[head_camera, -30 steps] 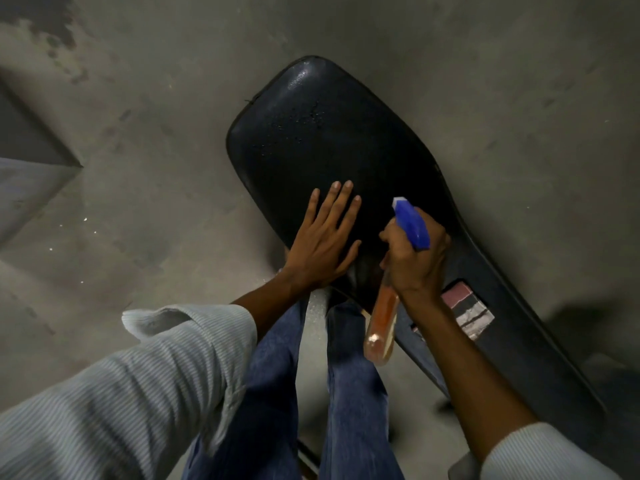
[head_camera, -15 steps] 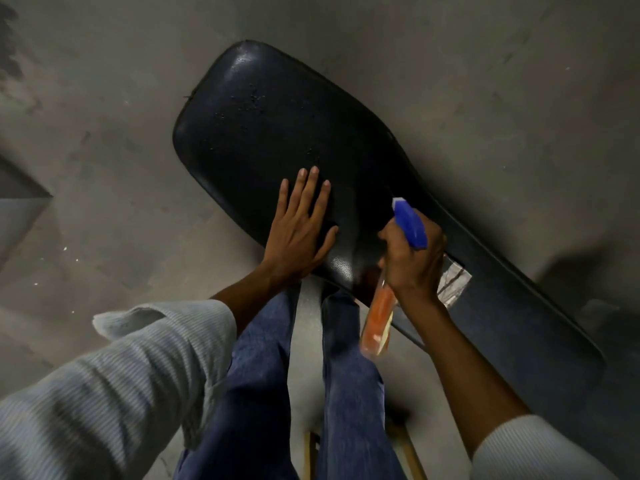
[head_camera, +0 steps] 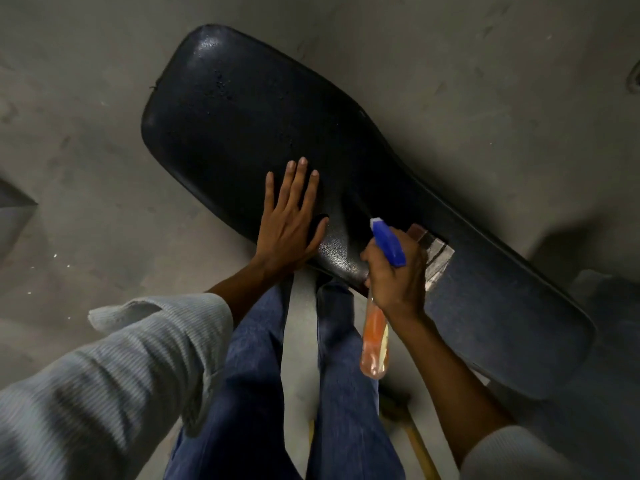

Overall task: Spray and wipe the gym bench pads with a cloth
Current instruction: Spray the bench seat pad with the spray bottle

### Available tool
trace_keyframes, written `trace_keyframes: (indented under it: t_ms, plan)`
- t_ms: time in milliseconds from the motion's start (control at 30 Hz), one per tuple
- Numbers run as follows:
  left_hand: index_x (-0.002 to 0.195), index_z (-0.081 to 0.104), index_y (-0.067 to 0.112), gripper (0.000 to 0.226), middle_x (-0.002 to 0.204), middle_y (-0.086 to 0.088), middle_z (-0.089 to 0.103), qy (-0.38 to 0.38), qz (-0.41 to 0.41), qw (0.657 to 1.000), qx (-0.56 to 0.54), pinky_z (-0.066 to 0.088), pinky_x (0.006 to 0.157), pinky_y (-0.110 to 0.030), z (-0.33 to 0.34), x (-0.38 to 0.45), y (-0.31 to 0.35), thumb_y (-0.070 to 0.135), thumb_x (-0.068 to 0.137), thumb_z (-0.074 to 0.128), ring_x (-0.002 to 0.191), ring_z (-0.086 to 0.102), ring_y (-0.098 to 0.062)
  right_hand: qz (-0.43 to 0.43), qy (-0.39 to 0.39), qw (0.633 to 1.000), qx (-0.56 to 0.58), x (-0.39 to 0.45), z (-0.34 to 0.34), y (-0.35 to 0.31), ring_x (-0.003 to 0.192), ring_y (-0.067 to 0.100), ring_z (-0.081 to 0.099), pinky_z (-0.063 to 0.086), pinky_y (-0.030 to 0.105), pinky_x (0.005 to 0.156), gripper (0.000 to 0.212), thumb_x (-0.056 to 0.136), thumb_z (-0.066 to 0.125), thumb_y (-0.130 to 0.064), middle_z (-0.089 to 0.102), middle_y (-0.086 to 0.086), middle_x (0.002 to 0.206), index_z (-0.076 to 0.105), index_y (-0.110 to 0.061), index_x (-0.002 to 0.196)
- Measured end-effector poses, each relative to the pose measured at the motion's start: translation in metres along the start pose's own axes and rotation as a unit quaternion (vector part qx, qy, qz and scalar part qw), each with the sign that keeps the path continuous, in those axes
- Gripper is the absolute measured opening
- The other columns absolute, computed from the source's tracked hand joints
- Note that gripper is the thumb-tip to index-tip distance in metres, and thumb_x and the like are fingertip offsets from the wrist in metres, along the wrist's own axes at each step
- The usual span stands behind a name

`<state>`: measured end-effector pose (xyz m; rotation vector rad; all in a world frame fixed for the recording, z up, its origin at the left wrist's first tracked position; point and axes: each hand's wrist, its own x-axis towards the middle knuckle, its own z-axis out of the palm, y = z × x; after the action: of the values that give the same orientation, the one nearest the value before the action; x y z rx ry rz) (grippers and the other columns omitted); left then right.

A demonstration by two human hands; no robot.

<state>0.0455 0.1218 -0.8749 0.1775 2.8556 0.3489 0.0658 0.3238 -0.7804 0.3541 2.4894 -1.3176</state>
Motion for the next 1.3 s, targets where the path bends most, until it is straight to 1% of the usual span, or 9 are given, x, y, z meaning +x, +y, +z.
trace_keyframes:
  t_ms: [167, 367, 433, 767, 900, 1033, 1167, 1233, 1300]
  plan:
    - [0.171, 0.008, 0.011, 0.087, 0.179, -0.019, 0.0, 0.017, -0.083, 0.996, -0.014, 0.0, 0.135, -0.058, -0.001, -0.023, -0.022, 0.063, 0.108, 0.036, 0.167, -0.001, -0.035, -0.025, -0.053, 0.998, -0.003, -0.002, 0.018, -0.013, 0.066, 0.018, 0.052, 0.043, 0.027, 0.067, 0.03, 0.092, 0.052, -0.045, 0.054, 0.002, 0.076, 0.056, -0.018, 0.082]
    - [0.171, 0.008, 0.01, 0.094, 0.179, -0.021, 0.001, 0.069, -0.208, 0.974, -0.051, 0.004, 0.136, -0.055, -0.001, -0.052, -0.046, 0.065, 0.106, 0.045, 0.167, 0.0, -0.037, -0.064, -0.084, 0.994, -0.002, 0.012, 0.042, -0.041, 0.065, 0.028, 0.056, 0.048, 0.04, 0.062, 0.034, 0.088, 0.051, -0.04, 0.056, 0.008, 0.072, 0.059, -0.009, 0.076]
    - [0.171, 0.008, 0.008, 0.096, 0.179, -0.021, 0.001, 0.079, -0.225, 0.969, -0.07, 0.004, 0.136, -0.054, -0.001, -0.056, -0.049, 0.065, 0.105, 0.048, 0.167, 0.001, -0.037, -0.081, -0.098, 0.992, -0.008, 0.017, 0.051, -0.049, 0.065, 0.029, 0.057, 0.05, 0.042, 0.061, 0.034, 0.087, 0.052, -0.039, 0.057, 0.009, 0.073, 0.059, -0.007, 0.076]
    - [0.171, 0.008, 0.007, 0.098, 0.179, -0.018, 0.001, 0.103, -0.255, 0.951, -0.143, 0.004, 0.136, -0.047, -0.002, -0.055, -0.041, 0.059, 0.104, 0.055, 0.167, 0.0, -0.035, -0.129, -0.168, 0.977, -0.019, 0.023, 0.078, -0.066, 0.061, 0.018, 0.052, 0.042, 0.022, 0.059, 0.029, 0.087, 0.05, -0.038, 0.054, 0.001, 0.07, 0.058, -0.013, 0.077]
    - [0.171, 0.007, 0.007, 0.099, 0.179, -0.018, -0.001, 0.073, -0.273, 0.945, -0.164, 0.008, 0.135, -0.045, -0.015, -0.051, -0.036, 0.054, 0.102, 0.06, 0.167, 0.0, -0.036, -0.136, -0.144, 0.98, -0.031, 0.027, 0.07, -0.074, 0.064, 0.026, 0.056, 0.046, 0.032, 0.06, 0.034, 0.087, 0.051, -0.037, 0.059, 0.01, 0.073, 0.062, -0.006, 0.078]
    - [0.17, 0.014, 0.008, 0.097, 0.179, -0.018, 0.002, 0.011, -0.309, 0.918, -0.248, 0.019, 0.132, -0.048, -0.052, -0.042, -0.028, 0.042, 0.097, 0.069, 0.166, 0.004, -0.038, -0.133, -0.125, 0.982, -0.041, 0.024, 0.053, -0.09, 0.066, 0.027, 0.057, 0.051, 0.039, 0.063, 0.035, 0.089, 0.052, -0.039, 0.06, 0.012, 0.077, 0.063, -0.006, 0.082]
    - [0.17, 0.016, 0.013, 0.116, 0.174, -0.016, 0.028, -0.094, -0.232, 0.876, -0.413, 0.026, 0.126, -0.034, -0.1, -0.041, -0.024, 0.027, 0.082, 0.09, 0.16, 0.031, -0.033, -0.135, -0.114, 0.983, -0.056, 0.017, 0.035, -0.115, 0.074, 0.017, 0.057, 0.052, 0.031, 0.069, 0.033, 0.089, 0.053, -0.042, 0.058, 0.008, 0.092, 0.061, -0.011, 0.095]
    - [0.171, 0.009, 0.017, 0.134, 0.174, -0.01, 0.028, -0.153, -0.137, 0.84, -0.502, 0.027, 0.13, -0.037, -0.117, -0.05, -0.018, 0.023, 0.07, 0.096, 0.16, 0.031, -0.026, -0.126, -0.106, 0.984, -0.063, 0.014, 0.028, -0.126, 0.078, 0.007, 0.053, 0.046, 0.021, 0.071, 0.041, 0.09, 0.051, -0.048, 0.053, 0.004, 0.103, 0.061, -0.01, 0.102]
    - [0.171, 0.007, 0.017, 0.139, 0.173, -0.008, 0.029, -0.142, -0.057, 0.829, -0.537, 0.03, 0.132, -0.042, -0.127, -0.06, -0.007, 0.02, 0.067, 0.1, 0.16, 0.032, -0.021, -0.115, -0.1, 0.987, -0.059, 0.012, 0.026, -0.138, 0.08, 0.003, 0.052, 0.044, 0.016, 0.073, 0.049, 0.092, 0.051, -0.053, 0.051, 0.003, 0.107, 0.061, -0.008, 0.109]
